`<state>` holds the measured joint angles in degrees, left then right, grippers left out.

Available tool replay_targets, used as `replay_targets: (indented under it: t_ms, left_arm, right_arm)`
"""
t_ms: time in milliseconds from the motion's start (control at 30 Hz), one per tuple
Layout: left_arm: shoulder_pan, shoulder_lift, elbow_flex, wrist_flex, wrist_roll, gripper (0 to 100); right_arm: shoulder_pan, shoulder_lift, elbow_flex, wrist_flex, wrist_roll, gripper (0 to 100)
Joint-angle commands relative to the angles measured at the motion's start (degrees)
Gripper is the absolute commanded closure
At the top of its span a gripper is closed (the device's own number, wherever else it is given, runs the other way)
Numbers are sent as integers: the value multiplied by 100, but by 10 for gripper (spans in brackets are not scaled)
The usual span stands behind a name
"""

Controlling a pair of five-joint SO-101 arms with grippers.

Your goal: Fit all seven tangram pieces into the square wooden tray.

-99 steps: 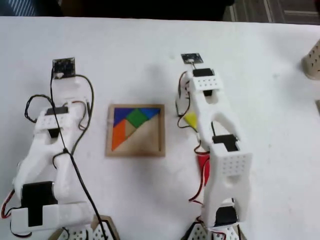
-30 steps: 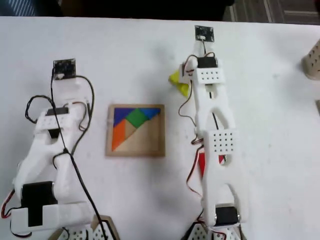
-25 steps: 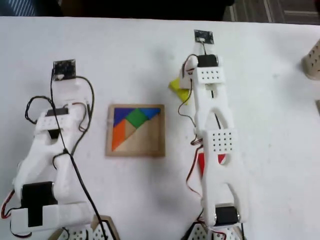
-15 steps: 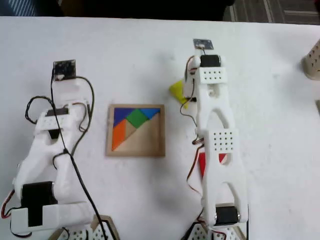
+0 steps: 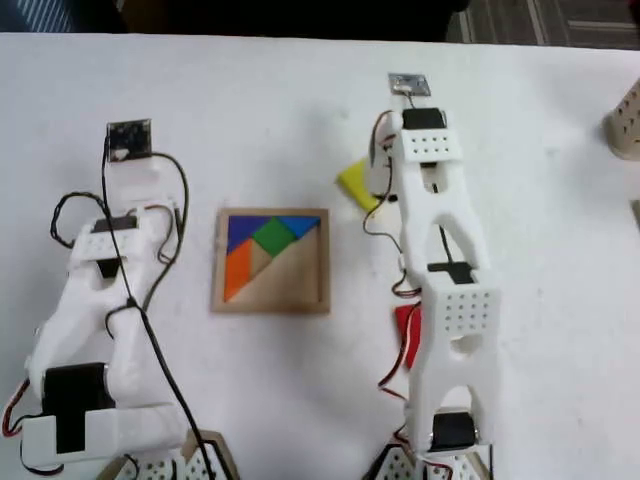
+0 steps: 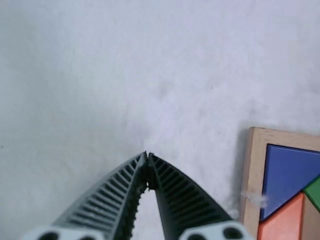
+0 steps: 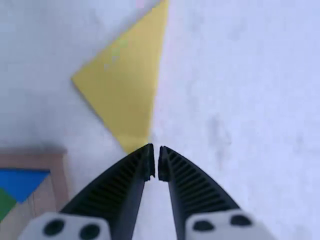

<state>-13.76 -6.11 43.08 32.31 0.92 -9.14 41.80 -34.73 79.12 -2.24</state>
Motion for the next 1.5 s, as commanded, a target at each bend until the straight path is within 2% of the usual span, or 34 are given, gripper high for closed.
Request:
replay_targets:
  t_ms: [0,200,333,467,633,833,1167,1400,1467]
  left_arm:
    - [-13,-31,-53,-123,-70,976]
    - [-22,-31,-44,-123,-70,976]
    - [-22,-31,-44,-123,-70,976]
    - [-22,-31,-44,-123,-70,976]
    - [-22,-31,-44,-123,-70,976]
    - [-22,-31,-44,-123,-70,976]
    - [-22,-31,-44,-123,-70,976]
    - [-22,-31,-53,-123,-70,976]
    - [-22,-31,-53,-123,-70,976]
  right_arm:
    - [-163,-330,70,-1473,-62,980]
    - [-286,681,9,-3503,-62,980]
    - [-215,954,-44,-3732,-62,980]
    - [-92,971,-97,-2862,114,981]
    - [-163,593,-325,-980,1275,981]
    - [-251,312,-343,40,1134,981]
    - [-268,22,-88,840,1134,981]
    - [-251,-1402,1829,75,1099,981]
    - [-207,-1965,2532,-286,791,981]
